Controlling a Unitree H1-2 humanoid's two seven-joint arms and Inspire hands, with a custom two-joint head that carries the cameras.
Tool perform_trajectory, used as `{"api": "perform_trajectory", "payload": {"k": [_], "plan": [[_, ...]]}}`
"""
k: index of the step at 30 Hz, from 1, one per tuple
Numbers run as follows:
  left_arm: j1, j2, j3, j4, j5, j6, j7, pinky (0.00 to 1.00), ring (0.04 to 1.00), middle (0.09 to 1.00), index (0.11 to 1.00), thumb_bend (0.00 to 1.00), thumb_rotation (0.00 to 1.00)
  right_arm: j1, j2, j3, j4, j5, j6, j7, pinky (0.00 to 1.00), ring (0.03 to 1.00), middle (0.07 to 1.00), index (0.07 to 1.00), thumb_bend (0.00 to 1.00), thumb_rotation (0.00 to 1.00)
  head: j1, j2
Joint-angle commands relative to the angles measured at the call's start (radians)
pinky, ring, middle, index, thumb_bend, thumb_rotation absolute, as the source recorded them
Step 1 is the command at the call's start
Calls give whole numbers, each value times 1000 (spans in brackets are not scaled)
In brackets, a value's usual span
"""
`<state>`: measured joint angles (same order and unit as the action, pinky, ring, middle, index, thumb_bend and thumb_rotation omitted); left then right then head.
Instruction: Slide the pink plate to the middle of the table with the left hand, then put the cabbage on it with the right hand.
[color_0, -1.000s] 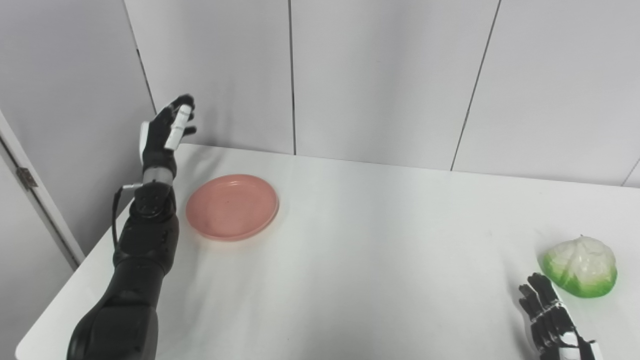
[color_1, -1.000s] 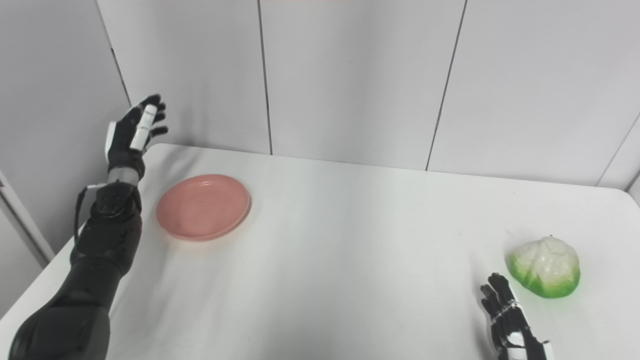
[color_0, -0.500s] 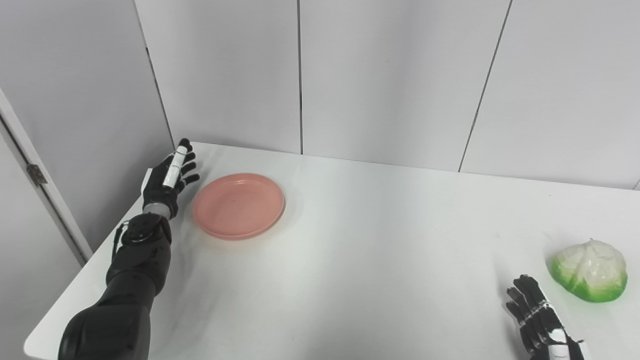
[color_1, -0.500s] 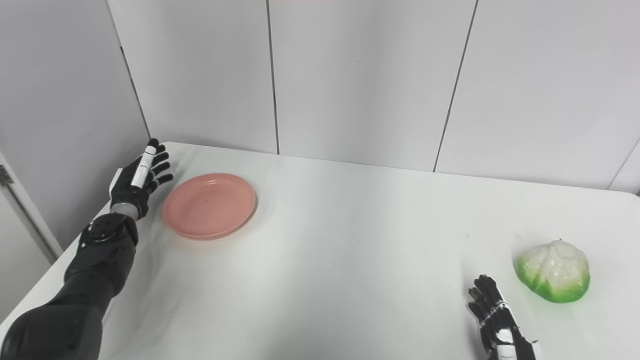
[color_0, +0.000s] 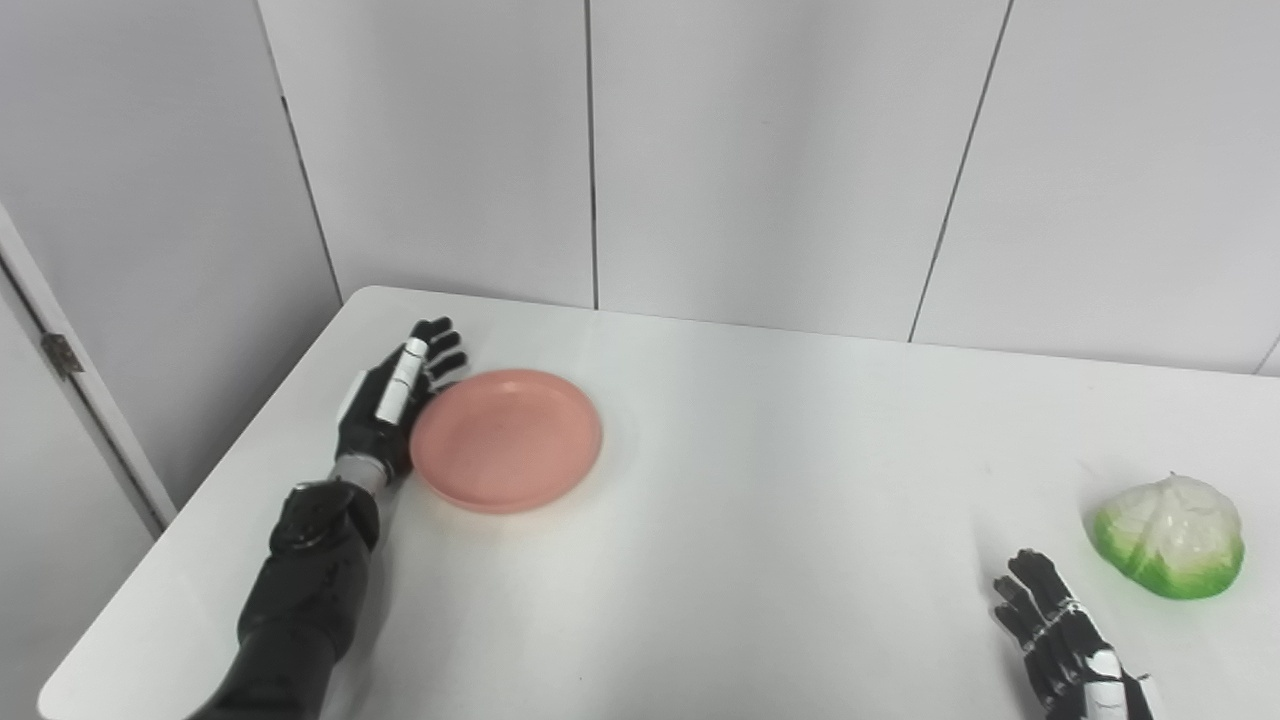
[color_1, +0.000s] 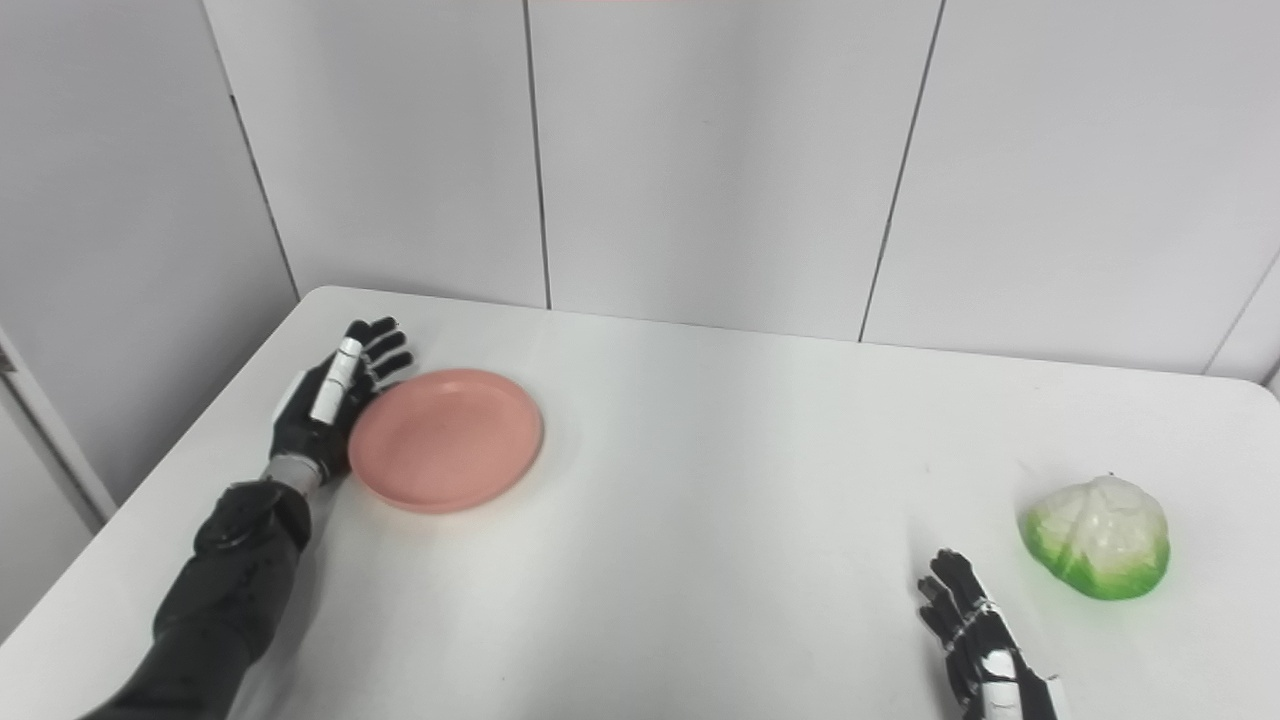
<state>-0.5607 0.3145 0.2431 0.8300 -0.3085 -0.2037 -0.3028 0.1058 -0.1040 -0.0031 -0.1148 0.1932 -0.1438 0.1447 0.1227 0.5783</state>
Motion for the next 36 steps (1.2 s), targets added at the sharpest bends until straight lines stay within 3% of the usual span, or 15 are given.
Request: {"api": "perform_trajectory", "payload": {"k": [1,8,15,23,28,33,36], "plan": [[13,-13,-19,-82,-12,25,-43,679,827,856,798,925,777,-3,6,4,-19,-3,25,-1,928,907,918,884,886,1000,-2,4],[64,-70,-73,-222,-31,91,-82,691,849,878,822,870,814,-9,14,11,-23,-16,32,-9,924,906,915,881,905,1000,-22,15],[65,-146,-103,-236,1,106,-34,694,849,874,810,878,780,-13,24,24,-32,-35,39,-18,909,898,911,881,913,1000,-61,35],[52,-273,-108,-130,44,60,102,732,860,889,794,861,733,-20,48,46,-52,-60,59,-36,902,897,907,879,912,993,-122,61],[30,-334,-112,-13,84,4,189,701,878,913,812,840,771,-26,69,66,-63,-81,78,-56,894,892,905,876,929,976,-169,75],[17,-360,-108,57,81,10,201,705,887,922,819,848,766,-38,97,83,-62,-93,90,-86,883,884,899,881,934,960,-232,80],[8,-358,-105,86,76,2,188,736,897,926,818,835,753,-44,108,94,-51,-119,75,-112,888,882,905,947,915,961,-255,75]]}}
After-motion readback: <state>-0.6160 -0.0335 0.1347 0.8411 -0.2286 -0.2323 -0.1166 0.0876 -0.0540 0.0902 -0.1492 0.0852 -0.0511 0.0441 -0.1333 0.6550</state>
